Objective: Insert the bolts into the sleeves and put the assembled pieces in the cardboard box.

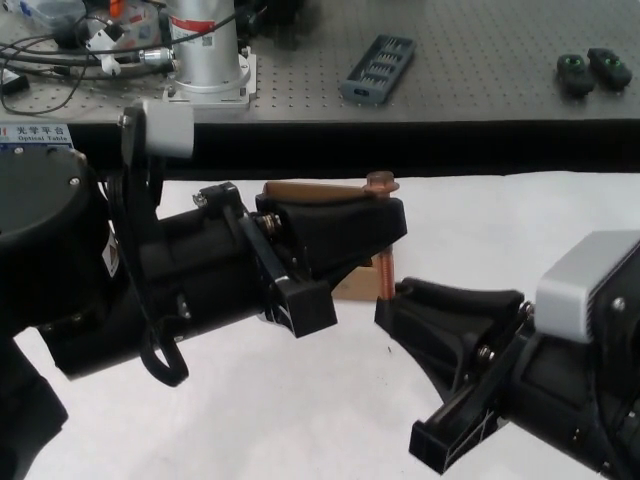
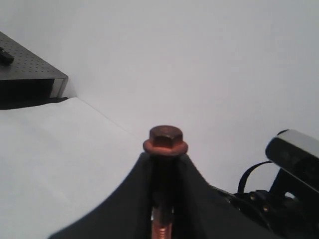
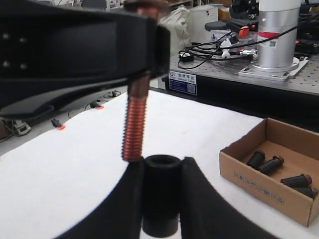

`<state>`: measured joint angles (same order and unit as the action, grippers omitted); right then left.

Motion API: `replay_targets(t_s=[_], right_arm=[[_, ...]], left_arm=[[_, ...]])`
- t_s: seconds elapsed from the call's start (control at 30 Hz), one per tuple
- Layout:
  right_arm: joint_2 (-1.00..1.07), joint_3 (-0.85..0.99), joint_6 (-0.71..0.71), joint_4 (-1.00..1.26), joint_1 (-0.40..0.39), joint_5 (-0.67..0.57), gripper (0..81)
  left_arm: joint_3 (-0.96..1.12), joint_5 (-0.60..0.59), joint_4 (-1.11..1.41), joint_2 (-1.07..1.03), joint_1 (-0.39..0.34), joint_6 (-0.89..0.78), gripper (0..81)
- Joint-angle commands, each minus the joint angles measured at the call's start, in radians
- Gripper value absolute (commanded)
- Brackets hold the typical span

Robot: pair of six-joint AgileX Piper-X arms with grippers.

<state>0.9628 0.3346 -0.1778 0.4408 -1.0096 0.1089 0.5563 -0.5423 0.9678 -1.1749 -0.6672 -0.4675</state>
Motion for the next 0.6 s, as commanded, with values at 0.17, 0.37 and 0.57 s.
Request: replay_targets(t_s=[0.17, 0.37, 0.57], right_arm=[[0.0, 0.008, -0.001, 0.026, 0.008, -0.134, 3.6], [0.0, 0.008, -0.001, 0.032, 0.006, -0.147, 3.6], [0.0, 0.008, -0.001, 0.033, 0.01, -0.142, 3.6]], left_arm=[[0.006, -0.074, 0.066, 0.005, -0.003, 0.002, 0.6], [0.006, -0.074, 0.066, 0.005, -0.003, 0.002, 0.6], [0.006, -0.074, 0.066, 0.005, -0.003, 0.002, 0.6]])
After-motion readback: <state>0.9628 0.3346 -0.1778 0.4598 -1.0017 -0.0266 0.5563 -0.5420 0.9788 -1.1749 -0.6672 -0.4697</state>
